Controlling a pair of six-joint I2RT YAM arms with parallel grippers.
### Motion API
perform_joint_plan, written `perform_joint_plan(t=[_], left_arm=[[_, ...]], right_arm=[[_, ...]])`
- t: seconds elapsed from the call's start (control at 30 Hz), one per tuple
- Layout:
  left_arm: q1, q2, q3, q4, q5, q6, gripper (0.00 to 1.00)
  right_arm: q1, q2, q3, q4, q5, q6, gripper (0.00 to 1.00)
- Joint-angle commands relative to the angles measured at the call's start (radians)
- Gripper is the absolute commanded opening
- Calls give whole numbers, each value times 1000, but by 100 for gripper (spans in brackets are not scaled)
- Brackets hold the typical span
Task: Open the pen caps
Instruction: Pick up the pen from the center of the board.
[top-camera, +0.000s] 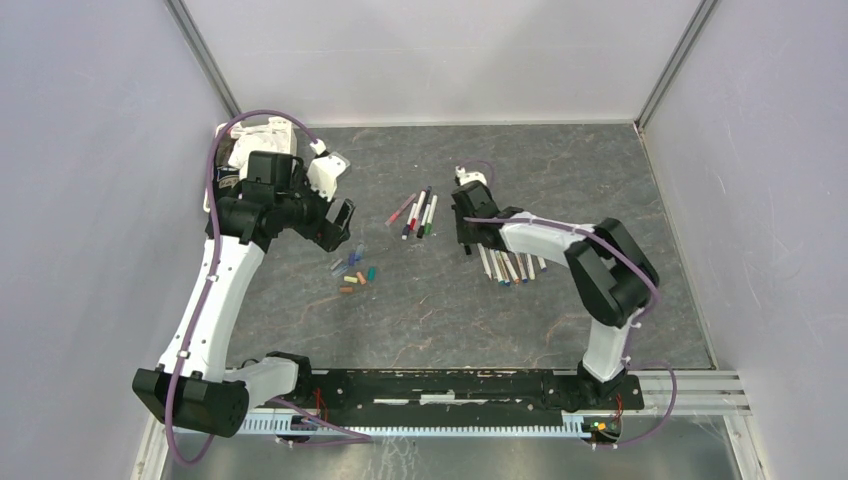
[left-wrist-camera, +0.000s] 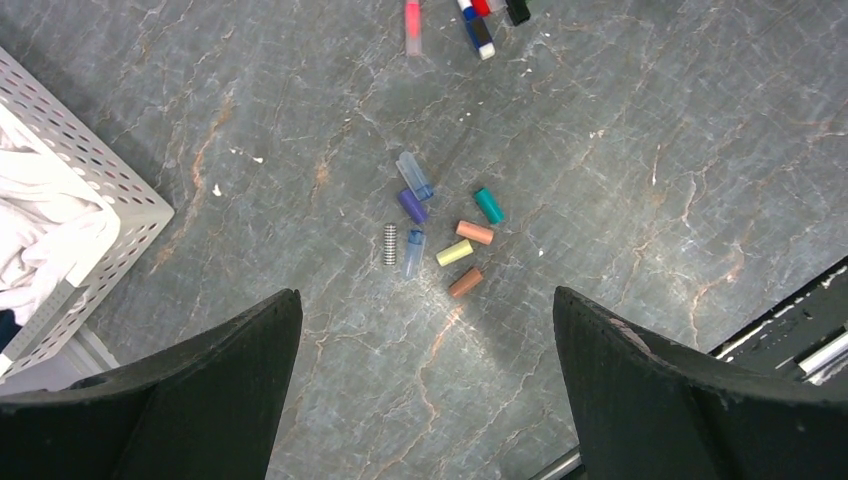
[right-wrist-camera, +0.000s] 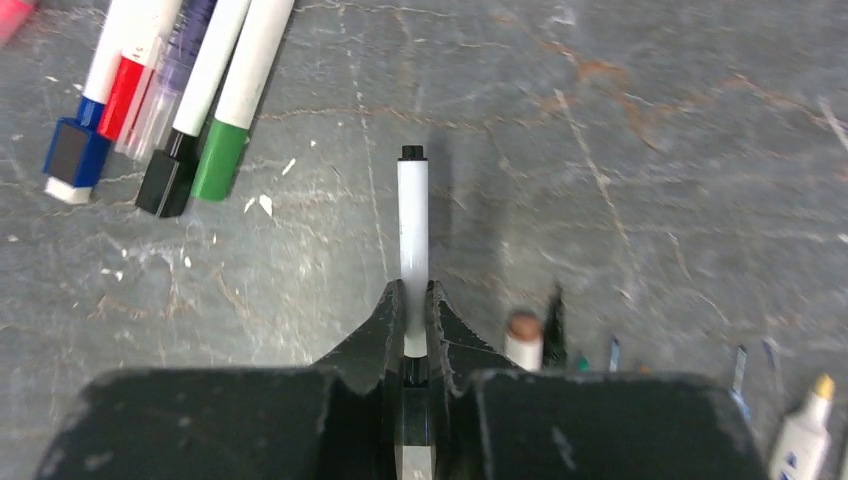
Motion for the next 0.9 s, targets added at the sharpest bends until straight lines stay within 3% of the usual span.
perform_joint_plan(t=[0.0, 0.23, 0.43, 0.6, 0.87], left_arm=[[5, 0, 50, -11, 73, -20, 100], [4, 18, 62, -4, 166, -61, 100], [3, 14, 40, 8, 374, -117, 100], [2, -8, -2, 44, 525, -154, 100], [1, -45, -55, 170, 671, -262, 98]], right_arm=[[-8, -189, -82, 105, -5, 76, 2], [44, -462, -279, 533, -181, 206, 0], [182, -538, -326, 841, -148, 302, 0], [270, -529, -343, 993, -85, 375, 0], [370, -495, -333, 1091, 18, 381, 0]])
